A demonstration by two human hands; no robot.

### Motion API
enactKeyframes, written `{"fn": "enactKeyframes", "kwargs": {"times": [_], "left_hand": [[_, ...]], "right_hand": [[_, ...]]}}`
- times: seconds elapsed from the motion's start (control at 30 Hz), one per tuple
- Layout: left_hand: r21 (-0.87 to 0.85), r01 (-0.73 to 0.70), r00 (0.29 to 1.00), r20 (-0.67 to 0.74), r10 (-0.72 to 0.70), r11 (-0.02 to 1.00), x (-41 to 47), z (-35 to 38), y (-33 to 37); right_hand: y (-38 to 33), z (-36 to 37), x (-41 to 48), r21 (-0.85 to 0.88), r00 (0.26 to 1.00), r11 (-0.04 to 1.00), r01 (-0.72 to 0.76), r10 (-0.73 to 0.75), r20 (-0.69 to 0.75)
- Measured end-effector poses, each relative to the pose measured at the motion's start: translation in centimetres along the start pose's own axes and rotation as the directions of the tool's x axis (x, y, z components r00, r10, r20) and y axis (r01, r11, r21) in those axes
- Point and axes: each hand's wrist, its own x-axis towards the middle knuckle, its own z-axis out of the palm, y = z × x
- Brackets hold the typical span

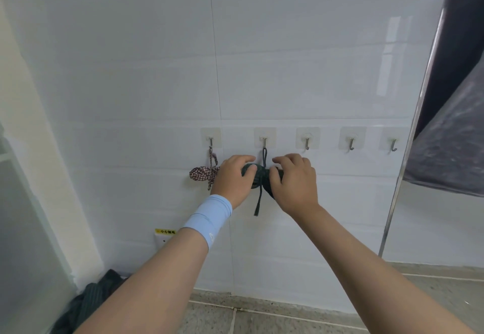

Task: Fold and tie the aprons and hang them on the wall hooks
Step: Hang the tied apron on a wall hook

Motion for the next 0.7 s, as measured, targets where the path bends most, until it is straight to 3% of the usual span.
{"fn": "enactKeyframes", "kwargs": {"times": [0.07,0.13,0.27,0.33,0.4,0.5,0.7], "left_hand": [[-0.051,-0.052,0.993,-0.109,0.047,0.997,-1.3,-0.9,-0.3],[-0.059,-0.076,0.978,-0.197,0.063,0.995,-3.2,-1.9,-1.2],[-0.010,0.073,0.972,-0.224,-0.074,0.997,-8.0,-4.4,-5.3],[0.004,0.211,0.964,-0.168,-0.207,0.977,-11.0,-5.6,-8.6],[0.025,0.372,0.924,-0.107,-0.367,0.928,-14.7,-6.8,-12.8],[0.040,0.610,0.792,-0.042,-0.609,0.791,-20.8,-9.3,-18.8],[0.255,0.820,0.529,0.000,-0.848,0.512,-32.2,-13.9,-30.3]], "right_hand": [[-1.4,-0.5,-0.8,0.019,0.992,0.996,0.084,-0.082,-0.099],[-3.1,-0.2,-2.2,0.102,0.983,0.982,0.158,-0.147,-0.107],[-6.7,2.9,-6.6,0.311,0.962,0.933,0.180,-0.233,0.141],[-8.3,5.6,-9.4,0.350,0.906,0.927,0.135,-0.259,0.336],[-9.9,9.3,-12.6,0.361,0.798,0.931,0.048,-0.253,0.547],[-12.7,15.1,-17.8,0.320,0.579,0.945,-0.064,-0.226,0.783],[-18.2,25.4,-27.4,0.270,0.199,0.946,-0.180,-0.233,0.952]]}}
